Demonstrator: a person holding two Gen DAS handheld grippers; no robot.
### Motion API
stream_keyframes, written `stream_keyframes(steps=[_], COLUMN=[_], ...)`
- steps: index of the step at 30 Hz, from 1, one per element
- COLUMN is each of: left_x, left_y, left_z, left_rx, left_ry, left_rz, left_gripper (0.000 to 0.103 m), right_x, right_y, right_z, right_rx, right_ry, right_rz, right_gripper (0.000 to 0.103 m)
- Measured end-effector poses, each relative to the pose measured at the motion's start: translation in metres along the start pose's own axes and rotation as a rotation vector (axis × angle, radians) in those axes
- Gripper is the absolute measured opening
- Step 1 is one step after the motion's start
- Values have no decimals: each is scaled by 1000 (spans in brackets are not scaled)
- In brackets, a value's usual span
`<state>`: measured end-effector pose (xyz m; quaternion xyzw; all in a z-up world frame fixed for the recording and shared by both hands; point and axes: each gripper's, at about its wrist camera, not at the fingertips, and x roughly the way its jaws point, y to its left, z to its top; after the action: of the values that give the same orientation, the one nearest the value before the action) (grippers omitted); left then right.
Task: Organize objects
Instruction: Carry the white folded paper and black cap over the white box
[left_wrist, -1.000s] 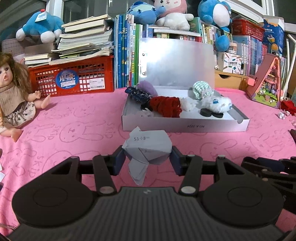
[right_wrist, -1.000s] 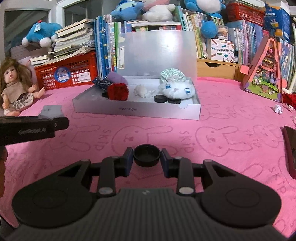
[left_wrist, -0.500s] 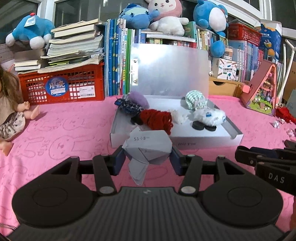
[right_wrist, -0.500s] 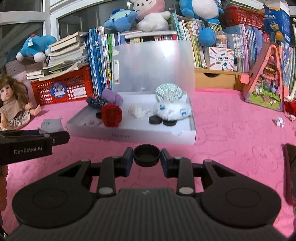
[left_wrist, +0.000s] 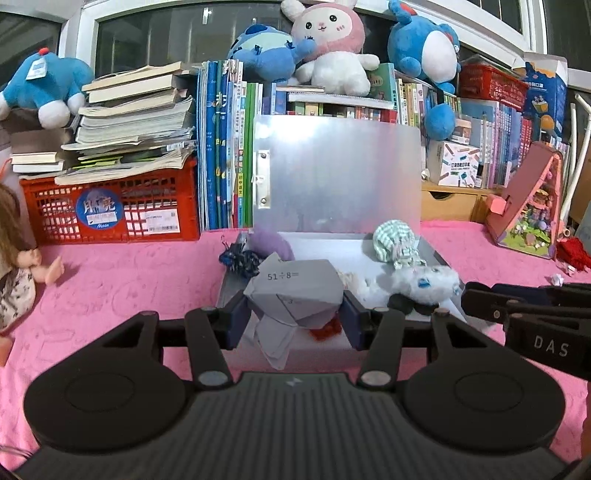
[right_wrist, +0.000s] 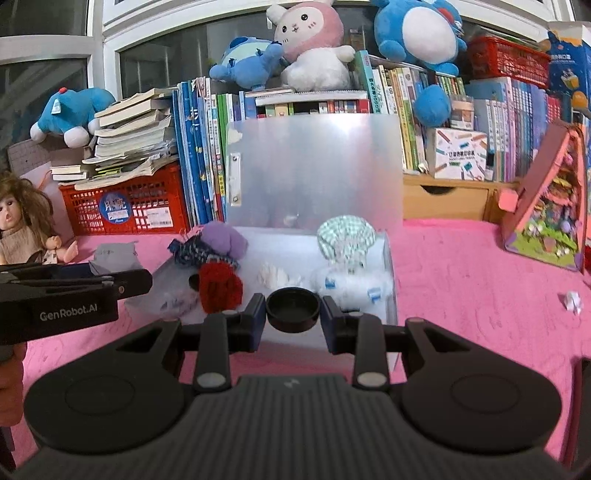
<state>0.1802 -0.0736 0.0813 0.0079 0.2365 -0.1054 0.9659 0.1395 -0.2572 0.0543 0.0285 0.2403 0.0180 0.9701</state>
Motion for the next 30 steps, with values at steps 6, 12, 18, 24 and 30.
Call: stream_keyframes(steps=[6, 12, 18, 24, 30], left_x=[27, 53, 71, 79, 89], left_y=[3, 9, 9, 6, 1], left_z=[12, 18, 14, 1, -9], left_rx=[-8, -38, -34, -13, 10], left_ry=[16, 41, 65, 96, 118], left_rz=[-16, -15, -26, -38, -48], left_gripper=[58, 58, 58, 58, 58], right_x=[21, 46, 68, 83, 94], right_y=[-6, -15, -20, -23, -26], right_z=[16, 30, 30, 16, 7], right_rx=[-8, 15, 39, 73, 95], right_ry=[16, 53, 101, 153, 191], right_rz=[5, 14, 21, 40, 50], right_gripper=[37, 37, 37, 37, 37])
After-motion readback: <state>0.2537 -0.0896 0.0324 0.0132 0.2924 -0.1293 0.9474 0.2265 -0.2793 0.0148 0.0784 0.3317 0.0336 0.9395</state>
